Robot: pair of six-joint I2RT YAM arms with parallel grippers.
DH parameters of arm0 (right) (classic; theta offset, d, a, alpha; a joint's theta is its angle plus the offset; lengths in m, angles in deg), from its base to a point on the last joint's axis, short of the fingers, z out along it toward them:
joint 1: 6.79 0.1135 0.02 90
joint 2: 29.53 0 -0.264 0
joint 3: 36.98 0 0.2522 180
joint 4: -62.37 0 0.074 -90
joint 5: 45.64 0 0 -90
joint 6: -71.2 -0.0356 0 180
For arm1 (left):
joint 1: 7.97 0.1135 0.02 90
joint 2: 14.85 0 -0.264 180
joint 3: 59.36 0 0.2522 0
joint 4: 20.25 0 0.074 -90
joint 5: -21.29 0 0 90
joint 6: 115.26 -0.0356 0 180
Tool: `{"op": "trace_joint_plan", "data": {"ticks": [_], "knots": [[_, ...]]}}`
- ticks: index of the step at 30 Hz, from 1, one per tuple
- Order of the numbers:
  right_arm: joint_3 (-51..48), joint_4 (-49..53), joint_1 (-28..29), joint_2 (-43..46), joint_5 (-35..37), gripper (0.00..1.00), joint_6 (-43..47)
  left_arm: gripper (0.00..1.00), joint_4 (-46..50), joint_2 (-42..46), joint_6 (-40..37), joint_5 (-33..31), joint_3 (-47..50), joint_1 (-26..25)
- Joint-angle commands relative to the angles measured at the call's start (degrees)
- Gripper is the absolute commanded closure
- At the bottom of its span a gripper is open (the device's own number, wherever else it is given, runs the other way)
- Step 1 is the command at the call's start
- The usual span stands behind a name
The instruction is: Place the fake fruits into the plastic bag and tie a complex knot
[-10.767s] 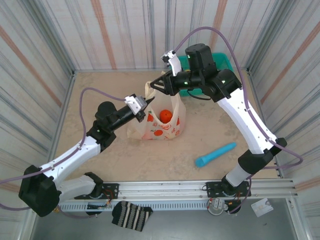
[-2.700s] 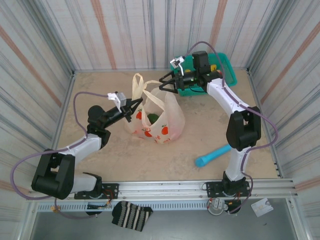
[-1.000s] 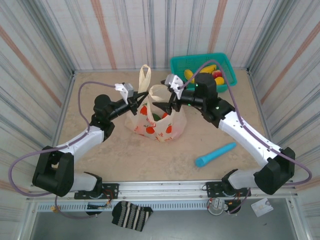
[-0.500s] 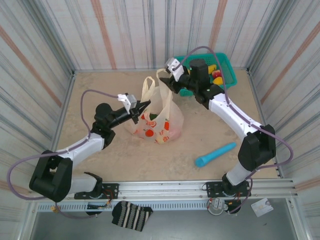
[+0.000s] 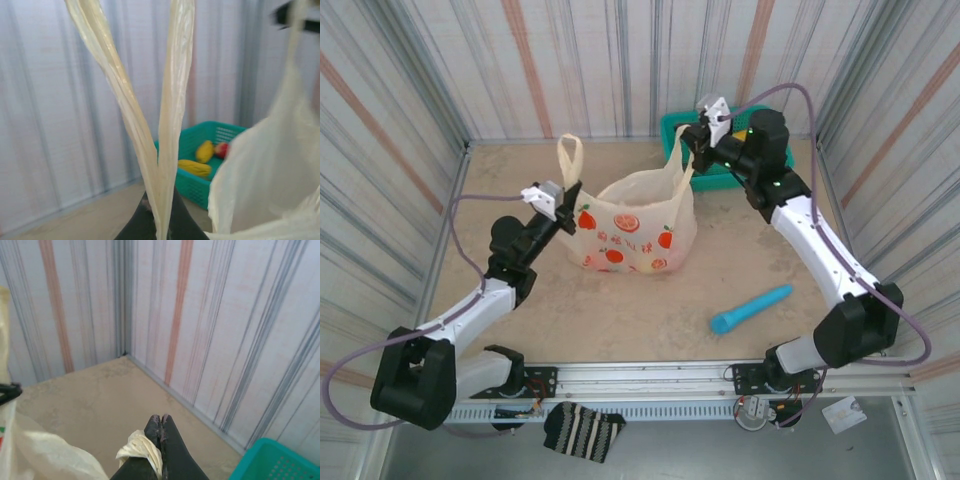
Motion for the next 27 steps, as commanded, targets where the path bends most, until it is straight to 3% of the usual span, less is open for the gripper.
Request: {"op": "trace_joint_plan", "data": {"ticks": [1, 12, 17, 19, 22, 25, 27], "knots": [[0.8, 2.8, -0.2, 3.1, 1.0, 1.00, -0.9, 1.00, -5.5, 1.1, 3.0, -6.3, 0.7, 2.0], [-11.0, -1.1, -0.7, 11.7, 3.1, 1.00, -5.5, 1.00, -9.9, 2.7, 2.9, -1.7, 2.5, 2.2], [-15.7, 4.9, 0.6, 16.5, -3.6, 1.00, -9.9, 1.00, -7.3, 5.5, 4.5, 1.6, 5.1, 0.9], [-15.8, 8.5, 2.1, 18.1, -5.8, 0.88, -7.7, 1.00, -4.5, 6.8, 4.0, 3.1, 5.3, -0.1], [-17.1, 9.7, 3.0, 20.8, -7.6, 0.41, -4.2, 1.00, -2.8, 8.0, 1.4, 3.2, 5.7, -1.7], [-21.1, 4.1, 2.1, 23.7, -8.7, 0.18, -3.7, 1.00, -1.7, 8.5, 0.2, 1.5, 5.5, -1.6], [-23.8, 0.4, 1.9, 26.6, -10.0, 0.13, -4.0, 1.00, -1.2, 8.4, -0.1, 1.5, 5.3, -1.1]]}}
